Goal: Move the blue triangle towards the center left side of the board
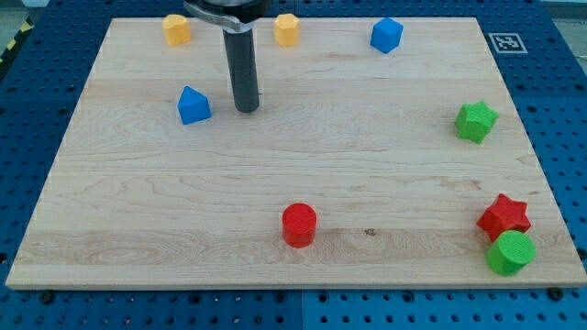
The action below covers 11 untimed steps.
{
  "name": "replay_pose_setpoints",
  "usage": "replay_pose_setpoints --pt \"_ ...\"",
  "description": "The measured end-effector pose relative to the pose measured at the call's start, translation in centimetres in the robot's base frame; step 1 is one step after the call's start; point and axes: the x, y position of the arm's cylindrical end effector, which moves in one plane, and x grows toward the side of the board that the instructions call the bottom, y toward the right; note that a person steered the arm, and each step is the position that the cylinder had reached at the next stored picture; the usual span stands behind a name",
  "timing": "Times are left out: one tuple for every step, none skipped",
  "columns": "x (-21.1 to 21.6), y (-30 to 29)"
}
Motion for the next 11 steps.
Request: replay_pose_setpoints --pt "0.0 0.0" --pt "0.0 -1.1" --pt "0.0 -2.7" --pt "0.0 -3.9" --pt "0.0 -5.2" --pt "0.0 -6.2" --pt "0.0 -6.7" --pt "0.0 -7.3" --pt "0.2 -8.3" --pt "0.6 -9.3" --pt "0.9 -9.7"
